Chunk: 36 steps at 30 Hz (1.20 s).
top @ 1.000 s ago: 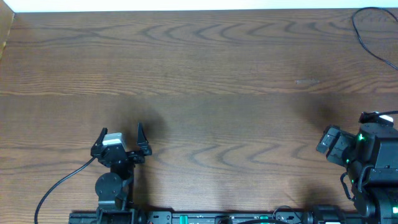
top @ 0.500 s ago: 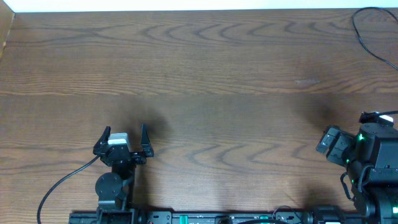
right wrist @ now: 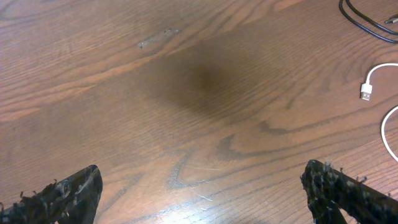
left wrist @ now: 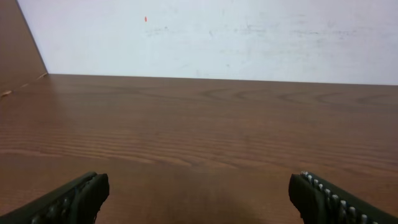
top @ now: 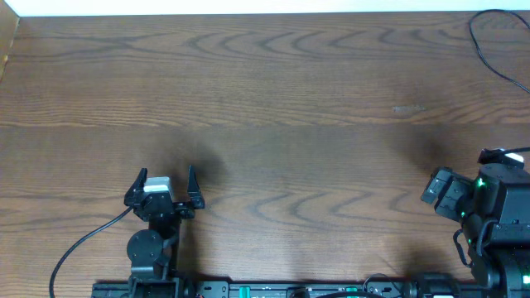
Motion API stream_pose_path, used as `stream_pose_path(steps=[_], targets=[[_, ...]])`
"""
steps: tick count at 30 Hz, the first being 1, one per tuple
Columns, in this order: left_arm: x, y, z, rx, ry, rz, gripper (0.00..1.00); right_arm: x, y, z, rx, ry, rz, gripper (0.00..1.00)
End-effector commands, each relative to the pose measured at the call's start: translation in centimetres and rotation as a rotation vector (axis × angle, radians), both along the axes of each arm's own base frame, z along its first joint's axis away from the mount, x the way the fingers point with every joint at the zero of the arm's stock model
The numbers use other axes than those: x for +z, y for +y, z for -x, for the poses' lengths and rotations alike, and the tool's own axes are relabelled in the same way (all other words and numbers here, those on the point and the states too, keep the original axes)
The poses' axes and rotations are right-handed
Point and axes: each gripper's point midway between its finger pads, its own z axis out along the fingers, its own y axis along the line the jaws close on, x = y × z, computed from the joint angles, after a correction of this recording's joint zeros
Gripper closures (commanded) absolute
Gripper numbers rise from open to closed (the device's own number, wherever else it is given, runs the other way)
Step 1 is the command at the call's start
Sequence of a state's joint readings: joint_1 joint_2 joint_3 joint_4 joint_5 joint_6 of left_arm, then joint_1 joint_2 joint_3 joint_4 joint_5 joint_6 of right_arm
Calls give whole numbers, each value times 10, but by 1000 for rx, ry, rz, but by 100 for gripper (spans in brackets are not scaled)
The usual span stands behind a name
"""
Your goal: Untangle cables
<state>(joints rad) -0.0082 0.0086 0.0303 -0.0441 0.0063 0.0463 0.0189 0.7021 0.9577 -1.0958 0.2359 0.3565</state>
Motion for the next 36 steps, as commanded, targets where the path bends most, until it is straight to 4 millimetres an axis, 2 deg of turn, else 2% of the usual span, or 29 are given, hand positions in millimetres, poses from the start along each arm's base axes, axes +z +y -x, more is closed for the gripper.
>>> stream_pose_path(steps=[1,23,29,32,36], targets=[[-18,0,0,-3,48,-2,2,-2,0,1,-10,0,-5,1],[-18,0,0,-3,48,-2,2,-1,0,1,-10,-1,-5,1],[-18,0,0,-3,47,-2,2,8,-4,9,10,-40,44,1],[-18,0,0,-3,48,-2,2,15,-5,8,17,-100,54,1],[-18,0,0,-3,48,-2,2,23,0,-6,70,-267,85,1]])
